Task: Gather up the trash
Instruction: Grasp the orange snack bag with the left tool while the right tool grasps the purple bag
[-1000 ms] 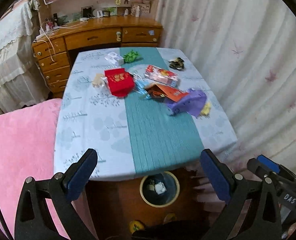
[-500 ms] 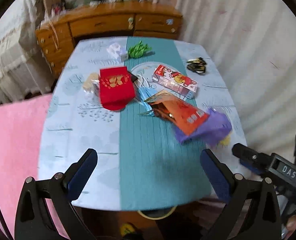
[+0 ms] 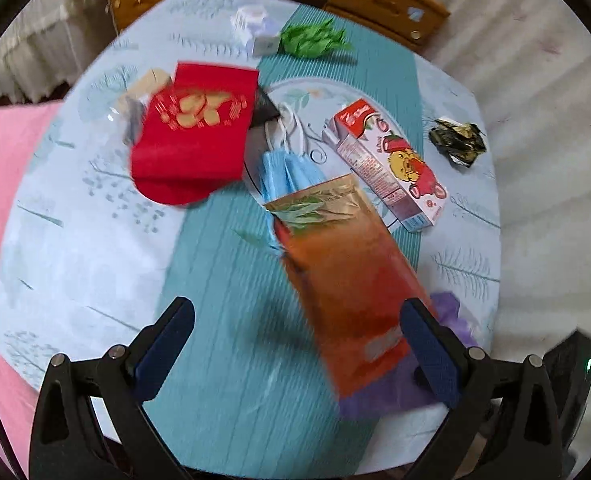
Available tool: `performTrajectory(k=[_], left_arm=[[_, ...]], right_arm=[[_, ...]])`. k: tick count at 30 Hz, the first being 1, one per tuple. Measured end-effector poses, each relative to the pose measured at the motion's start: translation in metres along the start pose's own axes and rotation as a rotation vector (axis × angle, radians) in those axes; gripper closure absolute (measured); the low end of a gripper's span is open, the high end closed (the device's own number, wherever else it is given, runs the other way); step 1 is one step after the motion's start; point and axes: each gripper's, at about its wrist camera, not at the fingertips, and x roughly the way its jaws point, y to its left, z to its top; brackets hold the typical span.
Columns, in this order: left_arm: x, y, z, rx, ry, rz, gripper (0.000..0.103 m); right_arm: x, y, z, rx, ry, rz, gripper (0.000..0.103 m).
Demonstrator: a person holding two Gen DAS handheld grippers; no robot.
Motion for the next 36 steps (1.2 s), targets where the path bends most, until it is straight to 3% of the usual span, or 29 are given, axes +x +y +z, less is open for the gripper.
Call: performTrajectory(k=[11,16,19,25,36], left_arm=[[0.05,0.001,0.002,-0.123,0.085,-0.071,0.005],[0.048,-0.002,0.001,-0.088,0.069,-0.012,0.073],[0.036,-0.004,0.0,-0.045,0.032,0.021,0.09],[-0.003,-0.001,-0.008,0.025,-0.056,0.012,0.097],[-0.103,0.03,-0.049,0.163,-0.204,-0.016,0.098]], right_arm=[[-0.002,-0.014,-0.003,-0.108,0.073,0.011,0.087],[-0.003,-0.01,-0.004,-0.144,0.077,0.011,0.09],[-0.004,-0.005,-0.007,-0.169,0.067,0.007,0.092],[-0.009,0.004,-0.018,-0.208,0.031,0.003,0.097],[-0.039,0.032,-0.071,-0.245,-0.089,0.006,0.102]])
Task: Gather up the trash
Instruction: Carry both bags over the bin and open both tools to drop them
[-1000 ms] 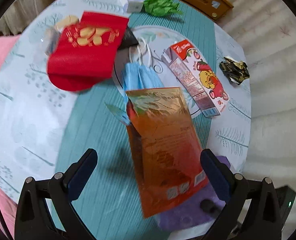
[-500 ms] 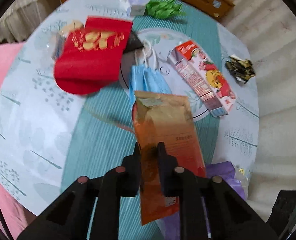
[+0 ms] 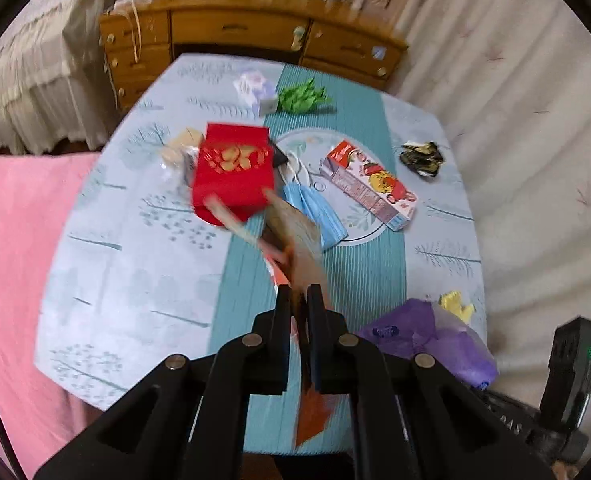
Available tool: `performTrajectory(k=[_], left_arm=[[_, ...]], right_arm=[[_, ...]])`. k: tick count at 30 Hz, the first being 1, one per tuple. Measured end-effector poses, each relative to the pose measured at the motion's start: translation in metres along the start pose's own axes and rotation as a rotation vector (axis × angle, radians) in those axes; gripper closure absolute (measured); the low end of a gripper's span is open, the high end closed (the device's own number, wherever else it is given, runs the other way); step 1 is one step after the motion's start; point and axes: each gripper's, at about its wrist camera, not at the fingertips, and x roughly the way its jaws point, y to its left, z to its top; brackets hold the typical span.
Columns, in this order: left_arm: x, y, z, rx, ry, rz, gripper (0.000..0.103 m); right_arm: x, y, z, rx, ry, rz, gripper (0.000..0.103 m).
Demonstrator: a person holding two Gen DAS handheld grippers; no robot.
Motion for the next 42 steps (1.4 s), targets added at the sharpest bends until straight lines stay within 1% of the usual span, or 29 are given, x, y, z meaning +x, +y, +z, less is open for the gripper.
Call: performTrajectory(k=[4,6,9,10,12,15,17,21,23,27,30,34,39,42], left_arm=[[-0.039,0.015,-0.016,0.059,-0.026,-0.041,0.098],[-0.056,0.021,-0.025,0.098,-0.035,-0.062,0.099],[-0.08,0.027,-0.042,0.171,-0.058,-0.099,0.099],[-0.088,0.031,-0.05,0.201,-0.065,-0.109,0.099],[-0.099,0.034,-0.061,0.231,-0.068,-0.13,0.099],[-0.118,0.042,-0.083,0.275,-0.07,-0.183,0.1],[-0.128,0.047,-0.098,0.303,-0.068,-0.215,0.1],[-0.137,0.055,-0.131,0.369,-0.046,-0.256,0.1],[-0.137,0.057,-0.145,0.394,-0.024,-0.265,0.1],[-0.134,0.056,-0.175,0.433,0.035,-0.283,0.1],[-0.128,0.053,-0.192,0.452,0.067,-0.294,0.1],[-0.112,0.044,-0.209,0.444,0.114,-0.307,0.1],[-0.083,0.03,-0.234,0.479,0.126,-0.27,0.1],[-0.051,0.024,-0.255,0.492,0.137,-0.247,0.1]], right_arm=[[-0.018,0.016,-0.027,0.016,-0.067,0.002,0.102],[-0.029,0.028,-0.046,0.019,-0.118,-0.005,0.102],[-0.037,0.04,-0.071,0.027,-0.166,-0.013,0.102],[-0.038,0.043,-0.079,0.032,-0.177,-0.018,0.102],[-0.042,0.049,-0.099,0.05,-0.198,-0.026,0.102],[-0.045,0.06,-0.131,0.073,-0.227,-0.036,0.102],[-0.047,0.067,-0.156,0.075,-0.246,-0.053,0.102],[-0.048,0.071,-0.201,0.1,-0.267,-0.08,0.102],[-0.048,0.07,-0.223,0.123,-0.261,-0.093,0.102],[-0.049,0.059,-0.255,0.193,-0.236,-0.12,0.102],[-0.052,0.049,-0.27,0.223,-0.234,-0.152,0.102],[-0.049,0.032,-0.289,0.259,-0.209,-0.188,0.102],[-0.021,-0.002,-0.303,0.31,-0.168,-0.222,0.102],[0.009,-0.029,-0.307,0.333,-0.151,-0.244,0.102]])
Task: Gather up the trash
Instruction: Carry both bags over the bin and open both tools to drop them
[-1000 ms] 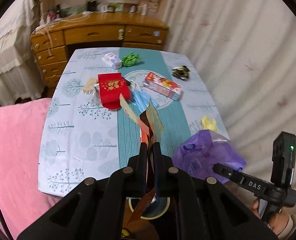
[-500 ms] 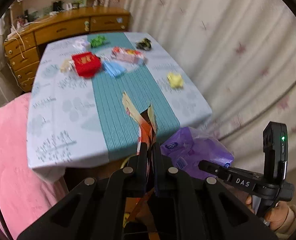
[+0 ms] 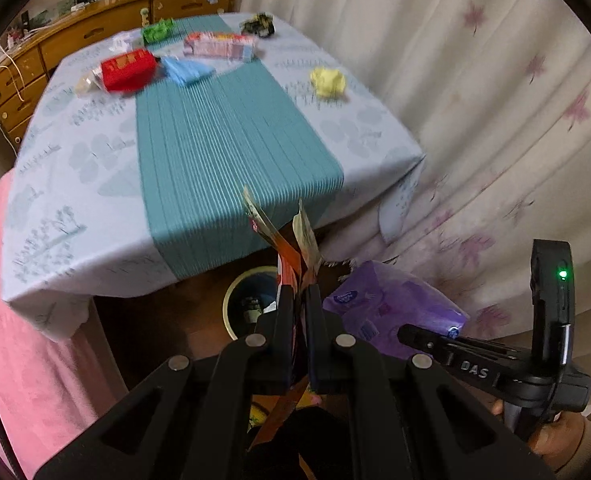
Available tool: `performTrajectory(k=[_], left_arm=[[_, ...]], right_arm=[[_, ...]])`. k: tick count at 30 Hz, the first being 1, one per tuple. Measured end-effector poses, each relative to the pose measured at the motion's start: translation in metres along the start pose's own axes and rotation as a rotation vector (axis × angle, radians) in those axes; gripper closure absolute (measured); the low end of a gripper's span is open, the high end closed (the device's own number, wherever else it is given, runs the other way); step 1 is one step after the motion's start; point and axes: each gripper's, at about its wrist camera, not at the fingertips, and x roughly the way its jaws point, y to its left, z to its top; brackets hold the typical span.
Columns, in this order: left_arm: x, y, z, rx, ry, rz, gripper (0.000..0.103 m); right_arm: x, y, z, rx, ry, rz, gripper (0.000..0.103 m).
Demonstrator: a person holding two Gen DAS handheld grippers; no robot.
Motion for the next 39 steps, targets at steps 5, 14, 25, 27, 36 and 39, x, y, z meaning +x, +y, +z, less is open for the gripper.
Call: performTrajectory(k=[5,14,25,27,36,39], left_arm=[[0.081,0.003,-0.023,-0.044,0.049,0.034,0.1],[0.234,0.028,-0.057,-0.08,0.106,0.087,0.099],[0.362,0.058,-0.082,-0.097,0.153,0.169,0.033],[0.368,0.064,-0.084,-0.113,0.152,0.182,0.016],[0.368,0.081,-0.096,-0.108,0.155,0.263,0.016],[0.354,0.079,-0.096,-0.107,0.143,0.273,0.016]], right_arm=[[0.074,-0.037,0.005,0.037,0.048,-0.043,0.102],[0.199,-0.092,0.027,0.054,0.081,-0.045,0.102],[0.341,-0.12,0.04,-0.026,0.149,-0.032,0.095],[0.353,-0.116,0.043,-0.063,0.142,-0.054,0.063],[0.351,-0.119,0.038,-0.09,0.111,-0.056,0.031],[0.342,-0.117,0.037,-0.092,0.095,-0.075,0.031]])
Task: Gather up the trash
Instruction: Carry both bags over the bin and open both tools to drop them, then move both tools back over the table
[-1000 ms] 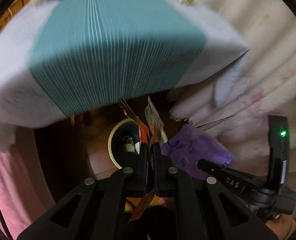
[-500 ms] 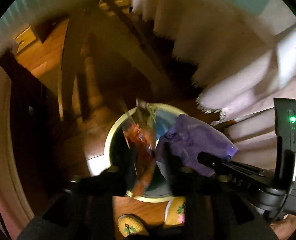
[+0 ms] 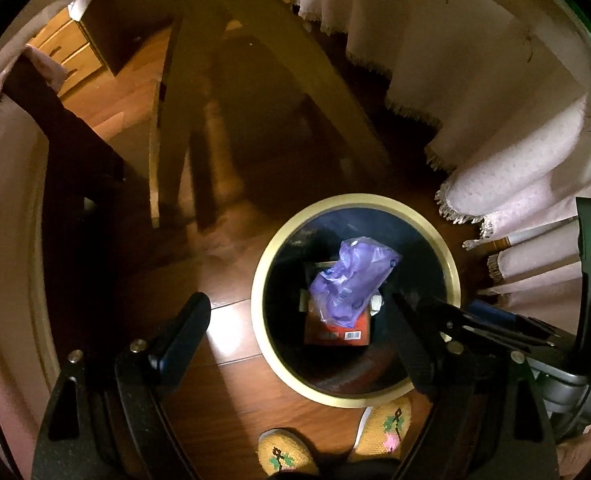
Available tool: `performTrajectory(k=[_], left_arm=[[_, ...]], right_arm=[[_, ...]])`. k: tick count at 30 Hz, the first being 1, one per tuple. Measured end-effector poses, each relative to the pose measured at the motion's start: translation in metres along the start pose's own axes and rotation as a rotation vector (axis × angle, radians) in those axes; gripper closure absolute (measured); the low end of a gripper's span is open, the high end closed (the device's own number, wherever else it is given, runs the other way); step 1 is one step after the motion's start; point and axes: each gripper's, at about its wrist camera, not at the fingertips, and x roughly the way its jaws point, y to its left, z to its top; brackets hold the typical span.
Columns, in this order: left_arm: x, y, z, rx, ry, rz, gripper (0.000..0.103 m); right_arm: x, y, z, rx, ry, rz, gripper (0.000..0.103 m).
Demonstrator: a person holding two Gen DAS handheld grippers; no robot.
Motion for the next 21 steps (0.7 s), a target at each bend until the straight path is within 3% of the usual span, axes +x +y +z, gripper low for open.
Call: performTrajectory(k=[10,21], left_arm=[[-0.092,0.004,-0.002,0.038,-0.044,0.02,0.016],[-0.231,0.008,0.012,0.075,-0.08,0.023,0.016]], right_arm=[[-0.073,0.025,-0.013,-0.016,-0.017,-0.022,0.031],[-0.216,0.062,-0.028,-0.007,-0.096,0.064,0.031]])
